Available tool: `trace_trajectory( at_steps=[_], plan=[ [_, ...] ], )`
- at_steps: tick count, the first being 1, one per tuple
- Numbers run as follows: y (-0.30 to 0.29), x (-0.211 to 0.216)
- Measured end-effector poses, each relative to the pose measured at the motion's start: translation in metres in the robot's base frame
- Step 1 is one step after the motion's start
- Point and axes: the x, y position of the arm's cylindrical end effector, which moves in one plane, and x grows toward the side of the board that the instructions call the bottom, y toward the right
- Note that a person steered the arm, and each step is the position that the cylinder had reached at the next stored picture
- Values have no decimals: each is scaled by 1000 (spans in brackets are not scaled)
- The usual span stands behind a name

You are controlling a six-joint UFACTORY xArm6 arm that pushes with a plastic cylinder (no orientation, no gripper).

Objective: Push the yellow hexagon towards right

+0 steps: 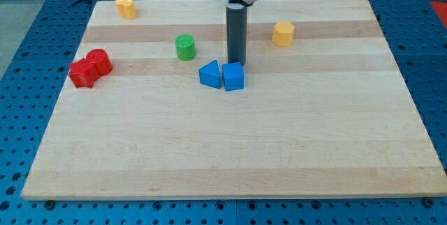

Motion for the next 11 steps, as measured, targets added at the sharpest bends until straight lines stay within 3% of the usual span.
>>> trace_trajectory(
  at_steps=[2, 4, 6, 7, 10, 11],
  plan=[
    [27, -13],
    [7, -20],
    [47, -79],
    [84, -84],
    [89, -61],
    [138, -62]
  ],
)
